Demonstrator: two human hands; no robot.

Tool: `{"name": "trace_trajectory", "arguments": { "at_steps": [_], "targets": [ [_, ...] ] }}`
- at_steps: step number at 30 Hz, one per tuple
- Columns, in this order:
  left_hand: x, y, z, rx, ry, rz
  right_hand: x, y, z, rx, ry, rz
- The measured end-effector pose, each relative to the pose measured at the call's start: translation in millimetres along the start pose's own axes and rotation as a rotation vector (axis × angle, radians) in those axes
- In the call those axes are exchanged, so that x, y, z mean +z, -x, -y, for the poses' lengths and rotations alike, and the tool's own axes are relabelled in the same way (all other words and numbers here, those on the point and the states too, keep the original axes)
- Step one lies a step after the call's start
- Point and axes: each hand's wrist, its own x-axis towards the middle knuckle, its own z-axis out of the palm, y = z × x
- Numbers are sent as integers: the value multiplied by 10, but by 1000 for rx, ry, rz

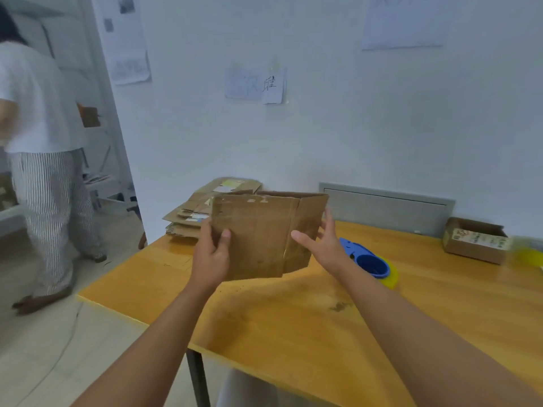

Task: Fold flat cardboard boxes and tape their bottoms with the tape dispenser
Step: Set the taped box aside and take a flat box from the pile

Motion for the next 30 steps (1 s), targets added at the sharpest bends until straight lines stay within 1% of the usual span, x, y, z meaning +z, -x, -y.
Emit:
{"name": "trace_trajectory", "arguments": {
  "at_steps": [4, 7, 12, 15, 17, 22, 25, 30],
  "targets": [
    [94, 129, 1, -18, 70, 100, 3, 202, -59, -32, -43, 35],
    [187, 206, 34, -29, 117, 138, 56, 290, -102, -60, -55, 39],
    [304, 252, 86, 18, 104, 63, 86, 337, -161, -79, 46, 53],
    [317, 215, 145, -23, 116, 53, 65, 260, -172, -90, 204, 2],
    [313, 190, 187, -1, 102, 35, 72, 221, -187, -121, 266, -23],
    [307, 115, 318, 57, 13, 9, 141, 206, -294, -240, 292, -142],
    [329, 102, 344, 66, -2, 36, 176, 229, -352, -295, 322, -113],
    [352, 114, 281, 100, 17, -1, 182, 251, -322, -239, 254, -52]
  ]
}}
